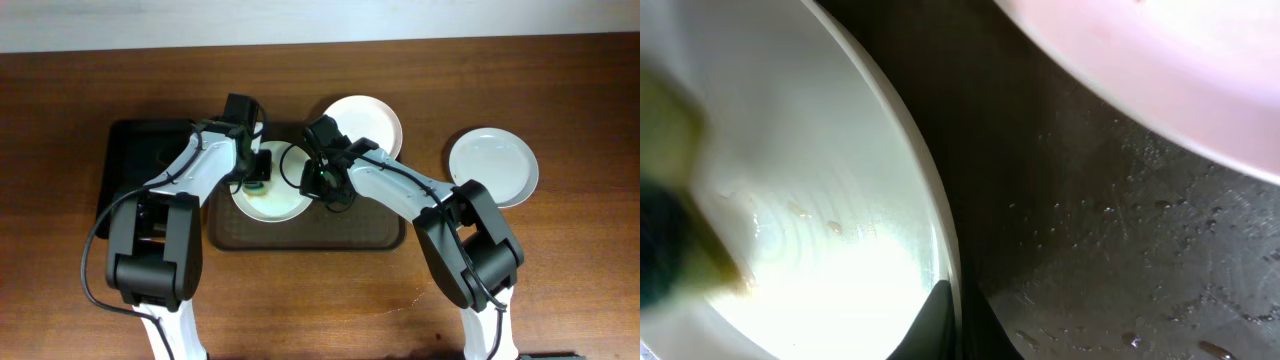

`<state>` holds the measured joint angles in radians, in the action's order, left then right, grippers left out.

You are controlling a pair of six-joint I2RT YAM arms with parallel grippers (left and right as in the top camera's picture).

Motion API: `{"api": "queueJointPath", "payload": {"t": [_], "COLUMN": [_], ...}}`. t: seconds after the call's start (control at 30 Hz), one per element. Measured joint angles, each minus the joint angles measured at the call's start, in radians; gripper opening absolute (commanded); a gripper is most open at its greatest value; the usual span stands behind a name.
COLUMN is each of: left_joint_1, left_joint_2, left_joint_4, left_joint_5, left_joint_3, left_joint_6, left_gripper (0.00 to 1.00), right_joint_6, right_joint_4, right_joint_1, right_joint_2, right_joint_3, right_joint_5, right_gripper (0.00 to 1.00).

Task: Clean dirty plates on tray and stack at the side
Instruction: 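Scrub the second plate with the sponge in the left gripper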

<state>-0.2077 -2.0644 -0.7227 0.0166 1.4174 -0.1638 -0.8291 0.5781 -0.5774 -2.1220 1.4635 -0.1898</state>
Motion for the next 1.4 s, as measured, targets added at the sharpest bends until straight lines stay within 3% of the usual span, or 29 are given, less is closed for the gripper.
{"api": "queueJointPath", "payload": {"t": [0.07, 0.2, 0.27, 0.33, 0.4, 0.47, 0.6, 0.67, 0.77, 0.83, 0.9, 1.0, 1.03, 1.1, 1.17, 1.27, 1.33, 1.4], "left_joint_1": [0.0, -0.008, 0.014, 0.042, 0.033, 0.027, 0.034, 0.033, 0.023, 0.025, 0.04, 0.077, 0.077, 0.069, 0.068, 0.047, 0.037, 0.022], "left_joint_2": [-0.003, -0.006, -0.004, -0.004, -0.015, -0.025, -0.026, -0.017, -0.007, -0.005, -0.002, -0.002, -0.004, -0.015, -0.015, -0.013, -0.004, -0.004], "left_joint_4": [0.095, 0.103, 0.0, -0.058, -0.028, 0.051, 0.183, 0.184, 0.015, -0.094, -0.198, -0.244, -0.223, -0.161, -0.056, 0.04, 0.034, -0.027], "left_joint_5": [-0.146, -0.184, -0.063, 0.181, 0.386, 0.452, 0.262, 0.028, -0.14, -0.148, -0.1, 0.119, 0.259, 0.377, 0.394, 0.244, -0.037, -0.222], "left_joint_3": [-0.007, -0.011, 0.005, 0.009, -0.009, -0.018, -0.019, -0.011, 0.007, 0.016, 0.019, 0.015, 0.006, -0.007, -0.013, -0.012, 0.002, 0.005], "left_joint_6": [-0.061, -0.053, 0.04, 0.142, 0.177, 0.154, -0.027, -0.093, -0.113, -0.086, 0.009, 0.147, 0.187, 0.196, 0.123, -0.044, -0.137, -0.2], "left_gripper": [0.01, 0.01, 0.01, 0.01, 0.01, 0.01, 0.01, 0.01, 0.01, 0.01, 0.01, 0.01, 0.01, 0.01, 0.01, 0.01, 0.01, 0.01], "right_joint_6": [-0.005, -0.006, -0.005, -0.005, -0.005, -0.005, -0.004, -0.004, 0.001, 0.009, 0.023, 0.03, 0.029, 0.023, 0.016, 0.01, 0.003, 0.003], "right_joint_4": [-0.007, -0.007, 0.006, 0.009, 0.01, 0.011, 0.007, -0.008, -0.014, -0.007, 0.002, 0.014, 0.019, 0.019, 0.014, 0.011, 0.01, -0.016], "right_joint_1": [0.0, 0.0, 0.0, 0.001, 0.001, 0.001, 0.001, 0.001, -0.006, -0.008, -0.008, -0.008, -0.008, -0.006, 0.002, 0.003, 0.003, -0.014], "right_joint_2": [0.0, -0.003, -0.003, -0.003, -0.003, -0.003, -0.003, -0.003, -0.004, -0.004, -0.003, -0.003, -0.003, -0.003, -0.003, -0.003, -0.003, -0.006], "right_joint_3": [0.0, 0.003, 0.004, 0.004, 0.004, 0.004, 0.005, 0.005, 0.007, 0.007, 0.007, 0.007, 0.006, 0.006, 0.006, 0.006, 0.006, 0.012], "right_joint_5": [-0.001, -0.004, -0.003, -0.003, -0.003, -0.004, -0.003, -0.005, -0.026, -0.039, -0.042, -0.04, -0.036, -0.02, -0.011, -0.01, -0.011, -0.038], "right_gripper": [0.04, 0.04, 0.04, 0.04, 0.04, 0.04, 0.04, 0.04, 0.04, 0.04, 0.04, 0.04, 0.04, 0.04, 0.04, 0.04, 0.04, 0.04]}}
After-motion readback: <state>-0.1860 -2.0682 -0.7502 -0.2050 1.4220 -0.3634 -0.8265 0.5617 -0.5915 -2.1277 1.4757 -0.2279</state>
